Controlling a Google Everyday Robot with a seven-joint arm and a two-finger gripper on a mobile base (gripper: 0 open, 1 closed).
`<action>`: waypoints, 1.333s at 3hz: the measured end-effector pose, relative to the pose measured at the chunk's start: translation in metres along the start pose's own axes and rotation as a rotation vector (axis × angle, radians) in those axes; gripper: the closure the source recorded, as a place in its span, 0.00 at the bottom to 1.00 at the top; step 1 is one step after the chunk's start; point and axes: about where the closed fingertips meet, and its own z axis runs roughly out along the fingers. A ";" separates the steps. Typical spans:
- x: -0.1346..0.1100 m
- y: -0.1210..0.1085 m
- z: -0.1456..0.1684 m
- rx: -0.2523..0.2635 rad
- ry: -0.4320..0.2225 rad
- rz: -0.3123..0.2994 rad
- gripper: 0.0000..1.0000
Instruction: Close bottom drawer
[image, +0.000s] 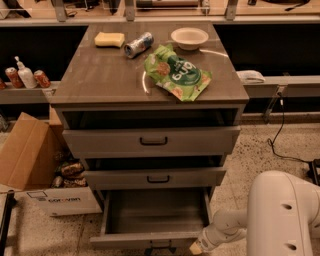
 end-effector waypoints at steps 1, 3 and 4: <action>-0.006 -0.022 0.016 0.032 -0.043 0.051 1.00; -0.033 -0.044 0.015 0.077 -0.130 0.045 1.00; -0.037 -0.047 0.014 0.082 -0.139 0.043 1.00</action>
Offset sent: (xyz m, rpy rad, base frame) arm 0.1114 -0.0235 -0.0384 0.0027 -0.2603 -0.2207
